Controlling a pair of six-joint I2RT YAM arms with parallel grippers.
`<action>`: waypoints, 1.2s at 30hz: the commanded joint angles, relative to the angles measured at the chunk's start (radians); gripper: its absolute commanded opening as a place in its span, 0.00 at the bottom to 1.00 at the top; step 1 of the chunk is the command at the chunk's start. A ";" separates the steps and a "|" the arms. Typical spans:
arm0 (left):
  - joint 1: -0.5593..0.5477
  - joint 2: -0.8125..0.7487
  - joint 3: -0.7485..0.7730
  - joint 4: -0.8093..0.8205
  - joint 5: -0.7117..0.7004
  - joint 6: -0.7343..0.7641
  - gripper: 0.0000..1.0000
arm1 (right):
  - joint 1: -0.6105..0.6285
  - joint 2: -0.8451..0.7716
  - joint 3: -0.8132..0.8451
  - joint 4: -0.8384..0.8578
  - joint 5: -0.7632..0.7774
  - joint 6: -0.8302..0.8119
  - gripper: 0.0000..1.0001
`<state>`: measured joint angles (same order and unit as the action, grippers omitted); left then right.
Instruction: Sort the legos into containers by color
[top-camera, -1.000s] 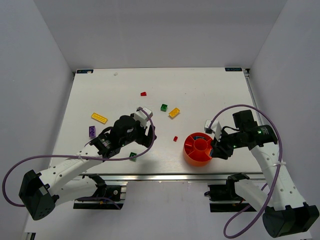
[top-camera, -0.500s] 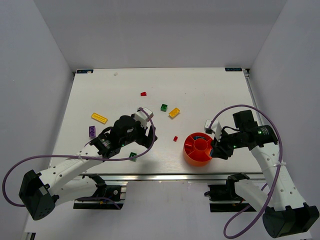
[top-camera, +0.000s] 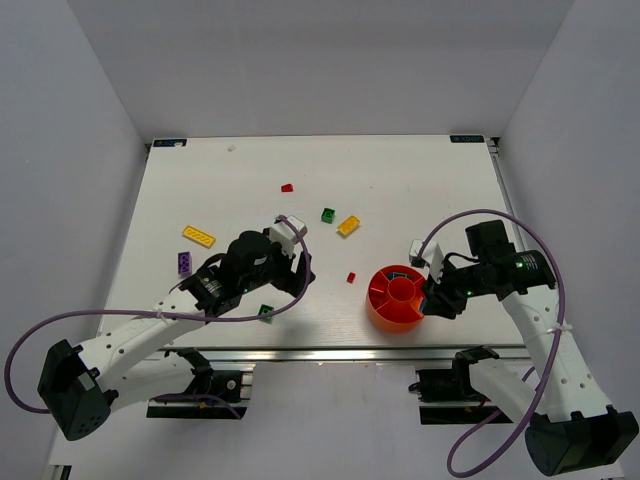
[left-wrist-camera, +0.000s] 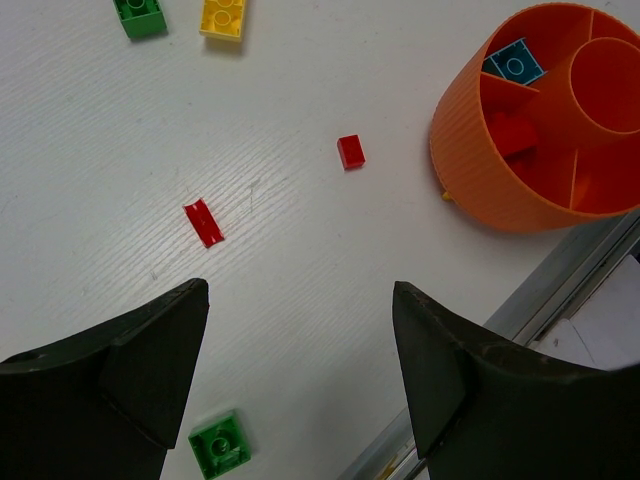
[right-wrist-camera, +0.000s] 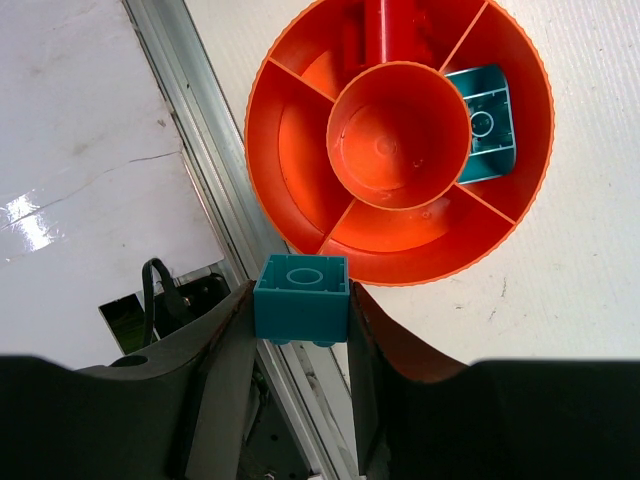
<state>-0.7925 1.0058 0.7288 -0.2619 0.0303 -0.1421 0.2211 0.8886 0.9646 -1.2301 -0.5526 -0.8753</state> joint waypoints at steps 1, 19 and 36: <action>-0.004 -0.018 0.035 0.003 0.014 0.006 0.84 | -0.002 -0.014 -0.007 -0.005 -0.010 -0.005 0.00; -0.004 -0.015 0.034 0.004 0.020 0.006 0.84 | 0.001 -0.005 0.020 0.033 -0.026 0.022 0.00; -0.004 -0.016 0.034 0.004 0.019 0.006 0.84 | 0.001 0.058 0.049 0.225 -0.006 0.188 0.03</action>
<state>-0.7925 1.0058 0.7288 -0.2615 0.0380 -0.1417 0.2211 0.9329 0.9710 -1.0805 -0.5522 -0.7521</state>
